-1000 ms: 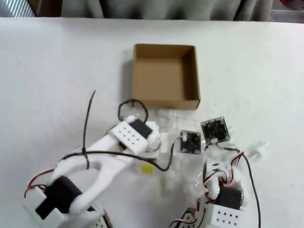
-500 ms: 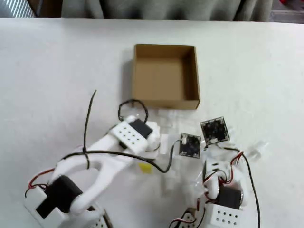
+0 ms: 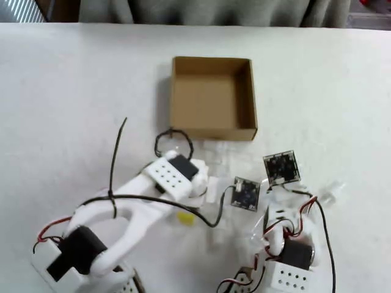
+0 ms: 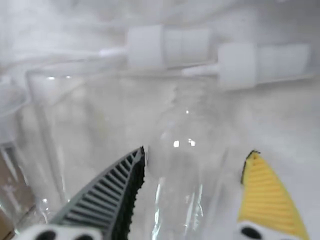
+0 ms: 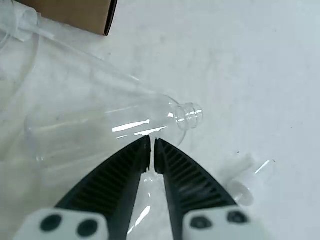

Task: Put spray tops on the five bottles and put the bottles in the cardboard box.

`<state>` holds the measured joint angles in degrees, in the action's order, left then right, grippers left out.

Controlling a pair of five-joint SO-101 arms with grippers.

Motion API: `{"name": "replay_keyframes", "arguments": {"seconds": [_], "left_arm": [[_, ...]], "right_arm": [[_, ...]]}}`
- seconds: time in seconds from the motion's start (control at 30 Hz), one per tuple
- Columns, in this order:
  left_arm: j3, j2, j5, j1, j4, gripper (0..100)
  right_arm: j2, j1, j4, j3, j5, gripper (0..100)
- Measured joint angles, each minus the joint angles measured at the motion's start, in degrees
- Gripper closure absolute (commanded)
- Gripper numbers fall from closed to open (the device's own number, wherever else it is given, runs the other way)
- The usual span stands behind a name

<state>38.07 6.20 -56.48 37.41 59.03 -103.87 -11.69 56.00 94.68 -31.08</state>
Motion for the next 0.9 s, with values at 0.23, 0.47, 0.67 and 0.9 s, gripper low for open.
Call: {"name": "replay_keyframes", "arguments": {"seconds": [0.23, 0.47, 0.67, 0.9], "left_arm": [[-1.58, -7.47, -0.26, -0.09, 0.0, 69], [-6.24, -13.1, -0.44, 0.35, 1.76, 83], [-6.24, -13.1, -0.44, 0.79, 2.2, 92], [-9.32, -12.13, 6.42, 1.23, 9.93, 92]], "right_arm": [[0.0, 0.0, 0.0, 0.0, 0.0, 98.1], [0.0, 0.0, 0.0, 0.0, 0.0, 98.1], [0.0, 0.0, 0.0, 0.0, 0.0, 98.1], [0.0, 0.0, 0.0, 0.0, 0.0, 98.1]]}}
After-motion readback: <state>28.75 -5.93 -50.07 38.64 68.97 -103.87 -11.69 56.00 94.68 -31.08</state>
